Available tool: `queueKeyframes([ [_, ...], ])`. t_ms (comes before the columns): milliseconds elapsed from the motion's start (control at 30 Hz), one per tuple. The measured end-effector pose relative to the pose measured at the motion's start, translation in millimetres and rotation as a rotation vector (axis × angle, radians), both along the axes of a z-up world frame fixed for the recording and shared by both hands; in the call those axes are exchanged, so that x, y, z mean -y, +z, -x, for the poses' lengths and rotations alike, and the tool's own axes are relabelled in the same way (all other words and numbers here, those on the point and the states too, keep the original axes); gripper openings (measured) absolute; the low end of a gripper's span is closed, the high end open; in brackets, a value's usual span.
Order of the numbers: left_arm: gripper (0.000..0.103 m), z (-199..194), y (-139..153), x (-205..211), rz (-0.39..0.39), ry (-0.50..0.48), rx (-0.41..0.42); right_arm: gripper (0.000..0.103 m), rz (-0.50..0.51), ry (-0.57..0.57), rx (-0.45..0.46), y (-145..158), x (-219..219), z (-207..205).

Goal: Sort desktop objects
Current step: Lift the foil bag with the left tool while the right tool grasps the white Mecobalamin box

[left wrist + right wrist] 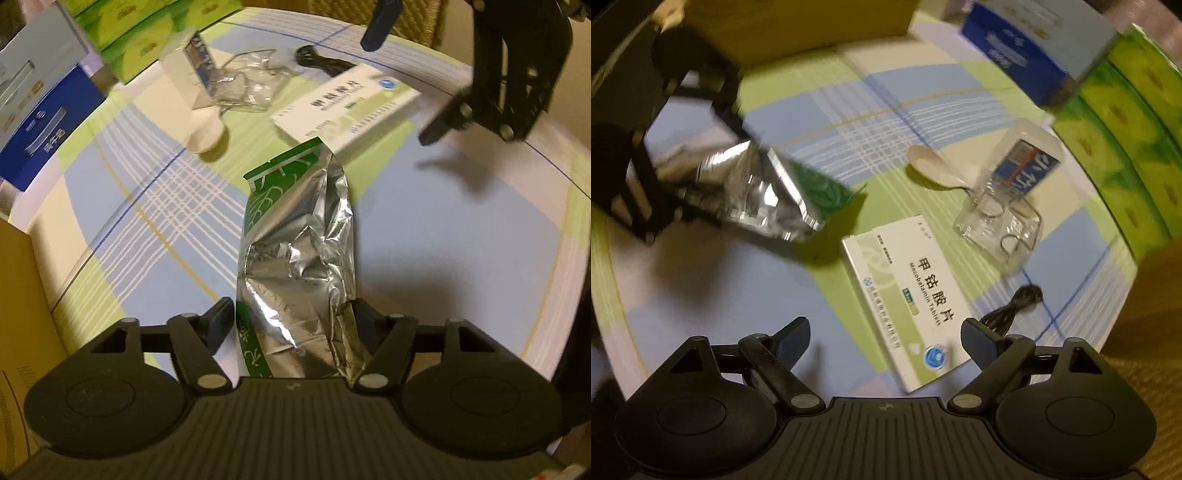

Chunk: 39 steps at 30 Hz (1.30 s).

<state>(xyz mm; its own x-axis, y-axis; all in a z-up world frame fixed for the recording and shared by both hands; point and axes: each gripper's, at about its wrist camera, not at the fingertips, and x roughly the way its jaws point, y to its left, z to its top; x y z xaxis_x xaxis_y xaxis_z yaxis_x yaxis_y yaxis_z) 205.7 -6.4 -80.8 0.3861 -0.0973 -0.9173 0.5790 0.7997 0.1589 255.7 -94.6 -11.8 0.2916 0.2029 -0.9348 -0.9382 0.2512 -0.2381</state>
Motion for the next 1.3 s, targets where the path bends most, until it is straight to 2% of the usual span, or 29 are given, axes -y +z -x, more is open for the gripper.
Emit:
queueKeyframes([
  [67,0.078,-6,-1,0,0.011,0.007,0.001,0.087,0.024,0.039,0.026,-11,-5,-10],
  [133,0.081,-11,-1,-2,0.025,0.006,0.002,0.091,0.031,0.047,0.039,-19,-10,-20],
  [300,0.083,-23,-3,-4,0.059,0.01,-0.021,0.092,0.056,0.017,-0.055,-40,-14,-45],
  [400,0.083,-25,-7,-4,0.062,0.009,-0.031,0.092,0.04,-0.094,-0.109,-39,-10,-54],
  [467,0.082,-26,-9,-4,0.065,0.013,-0.04,0.088,0.038,-0.149,-0.13,-38,-6,-51],
  [533,0.08,-27,-10,-6,0.088,0.034,-0.044,0.073,0.009,-0.249,-0.168,-34,0,-49],
  [600,0.07,-27,-10,-11,0.135,0.069,-0.063,0.069,0.005,-0.308,-0.197,-34,5,-39],
  [633,0.069,-27,-10,-13,0.145,0.092,-0.069,0.068,-0.004,-0.336,-0.215,-34,8,-34],
  [700,0.061,-22,-7,-12,0.136,0.102,-0.065,0.068,-0.023,-0.434,-0.253,-34,15,-23],
  [800,0.055,-9,-2,-10,0.109,0.113,-0.084,0.068,-0.053,-0.57,-0.299,-31,27,-3],
  [933,0.055,17,1,-13,0.098,0.156,-0.101,0.068,-0.103,-0.68,-0.315,-29,40,31],
  [1067,0.055,45,4,-18,0.13,0.26,-0.109,0.068,-0.166,-0.74,-0.347,-29,47,61],
  [1167,0.057,58,6,-21,0.174,0.339,-0.117,0.068,-0.179,-0.755,-0.307,-29,47,85],
  [1300,0.061,62,7,-25,0.221,0.387,-0.117,0.068,-0.21,-0.787,-0.238,-31,45,105],
])
